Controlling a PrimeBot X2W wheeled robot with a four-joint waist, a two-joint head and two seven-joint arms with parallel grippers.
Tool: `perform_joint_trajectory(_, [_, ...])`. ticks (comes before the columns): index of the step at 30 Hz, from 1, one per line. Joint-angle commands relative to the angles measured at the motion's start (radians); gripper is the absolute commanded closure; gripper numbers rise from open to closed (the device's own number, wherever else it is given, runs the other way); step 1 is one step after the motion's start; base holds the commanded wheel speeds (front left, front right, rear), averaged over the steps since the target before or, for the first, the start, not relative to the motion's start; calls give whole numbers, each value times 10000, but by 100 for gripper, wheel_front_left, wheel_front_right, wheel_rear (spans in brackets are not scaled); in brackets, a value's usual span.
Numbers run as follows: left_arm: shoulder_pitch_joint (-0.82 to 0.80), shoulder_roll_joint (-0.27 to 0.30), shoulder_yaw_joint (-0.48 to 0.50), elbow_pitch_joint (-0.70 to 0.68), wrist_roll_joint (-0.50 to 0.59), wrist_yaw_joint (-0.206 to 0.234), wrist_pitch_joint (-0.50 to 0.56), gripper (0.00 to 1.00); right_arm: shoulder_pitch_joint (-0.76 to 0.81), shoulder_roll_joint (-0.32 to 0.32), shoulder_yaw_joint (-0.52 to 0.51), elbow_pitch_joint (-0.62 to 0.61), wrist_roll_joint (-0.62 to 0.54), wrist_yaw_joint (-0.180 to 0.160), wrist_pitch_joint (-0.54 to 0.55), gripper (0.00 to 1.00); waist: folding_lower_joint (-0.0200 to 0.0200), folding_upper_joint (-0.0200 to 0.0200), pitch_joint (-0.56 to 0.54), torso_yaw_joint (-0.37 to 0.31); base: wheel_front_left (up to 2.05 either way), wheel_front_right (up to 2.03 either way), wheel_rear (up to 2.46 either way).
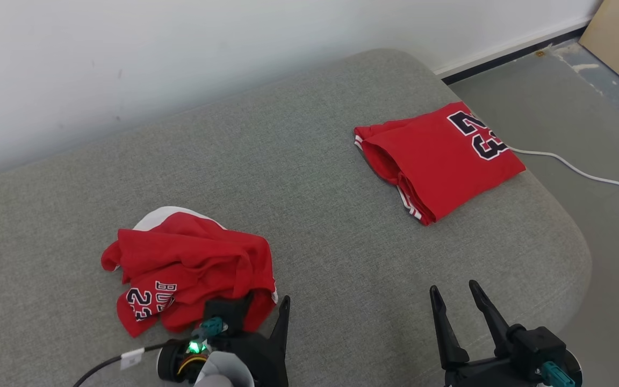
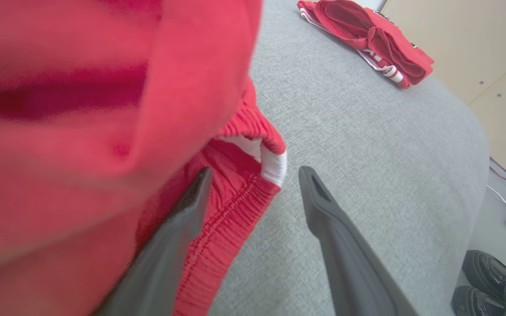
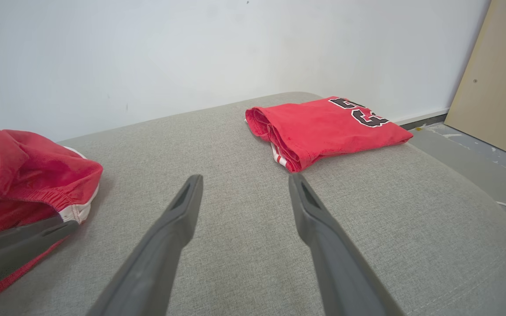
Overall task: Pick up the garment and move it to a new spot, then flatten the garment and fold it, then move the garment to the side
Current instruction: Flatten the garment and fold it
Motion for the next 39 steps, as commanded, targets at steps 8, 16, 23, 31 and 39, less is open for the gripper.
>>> perform_joint_trajectory(8, [-1113,9,-973,537,-1037,614,199,0,-146,30,167,12,128,-26,-65,0,-1,-1,168,-20,0,0,0])
perform_joint_trajectory(16, [-1708,16,-1854,624,-2005,630,362,100,-153,32,57,148,214,-27,-161,0,-1,-1,230,134,0,0,0])
perform_joint_trajectory(23, [-2460,3,-2125,-501,-3058,303,-189,100,-103,30,66,229,204,-27,-169,0,-1,-1,-37,586,0,0,0])
perform_joint_trajectory(31, [-4156,6,-1812,-2983,-4228,-114,-476,100,86,29,-60,223,58,-26,-49,0,-1,-1,-519,1168,0,0,0])
perform_joint_trajectory(39, [-5219,3,-1304,-5121,-5428,-378,-457,100,241,29,-69,127,40,-26,55,0,-1,-1,-774,1679,0,0,0])
